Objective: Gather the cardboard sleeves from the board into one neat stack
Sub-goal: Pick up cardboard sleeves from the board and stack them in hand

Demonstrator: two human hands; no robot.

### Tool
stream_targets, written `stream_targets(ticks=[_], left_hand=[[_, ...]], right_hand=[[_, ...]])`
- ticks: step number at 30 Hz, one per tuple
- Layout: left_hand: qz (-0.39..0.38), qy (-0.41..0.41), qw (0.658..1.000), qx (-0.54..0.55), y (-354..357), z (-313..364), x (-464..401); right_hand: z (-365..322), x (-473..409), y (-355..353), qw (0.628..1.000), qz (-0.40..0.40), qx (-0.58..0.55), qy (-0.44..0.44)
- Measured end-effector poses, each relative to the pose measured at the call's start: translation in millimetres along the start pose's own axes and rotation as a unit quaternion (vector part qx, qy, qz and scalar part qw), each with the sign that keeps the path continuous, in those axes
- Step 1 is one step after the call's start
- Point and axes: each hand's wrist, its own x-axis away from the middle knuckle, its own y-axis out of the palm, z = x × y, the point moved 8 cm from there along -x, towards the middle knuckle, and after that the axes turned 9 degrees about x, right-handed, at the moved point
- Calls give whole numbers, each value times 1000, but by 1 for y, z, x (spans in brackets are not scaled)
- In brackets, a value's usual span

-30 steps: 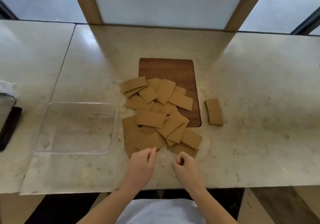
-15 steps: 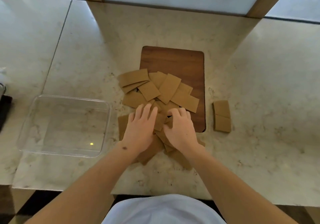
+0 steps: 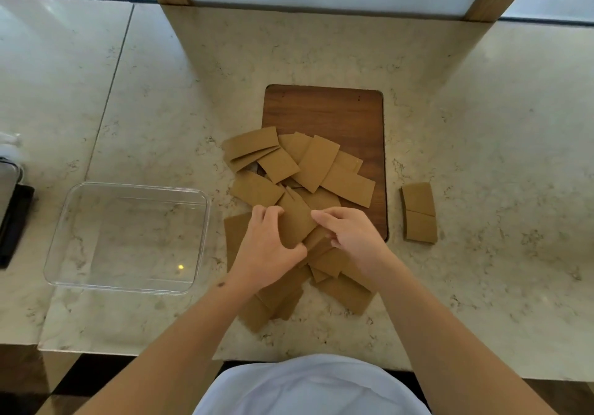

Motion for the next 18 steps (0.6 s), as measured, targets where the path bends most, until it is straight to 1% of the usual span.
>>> stream_targets(ticks=[2,3,5,6,7,8,9,10,11,12,14,15,17,18], left_hand=[[-6,-42,994,102,0,-2,10],[-9,-66,986,155,1,-4,15],[-22,-131,954,269,8,-9,23],[-35,-164,929,330,14,-8,29],[-48,-191,893,404,21,-7,34],[-61,-210,844,490,29,-3,40],[-75,-222,785,574,37,2,47],[-88,-230,731,636,41,7,52],[-107,-236,688,678,45,13,57],[-126,-237,655,706,48,17,61],[-153,-249,606,740,54,22,67],[-162,-257,587,750,57,24,70],[-172,-261,564,765,60,26,74],[-171,-258,561,768,60,26,73]], right_hand=[[5,14,-10,1000,9,-6,0],[8,21,-14,1000,15,-13,0],[17,33,-21,999,28,-35,6],[22,40,-25,998,36,-44,13],[27,45,-28,997,44,-52,19],[32,50,-29,997,50,-61,24],[37,55,-30,996,51,-70,29],[42,59,-30,995,49,-77,32],[46,63,-28,995,47,-82,36],[49,65,-27,994,46,-86,39],[55,71,-25,994,45,-94,46],[57,74,-24,993,43,-100,49],[59,79,-23,991,36,-117,52],[59,80,-23,990,31,-125,51]])
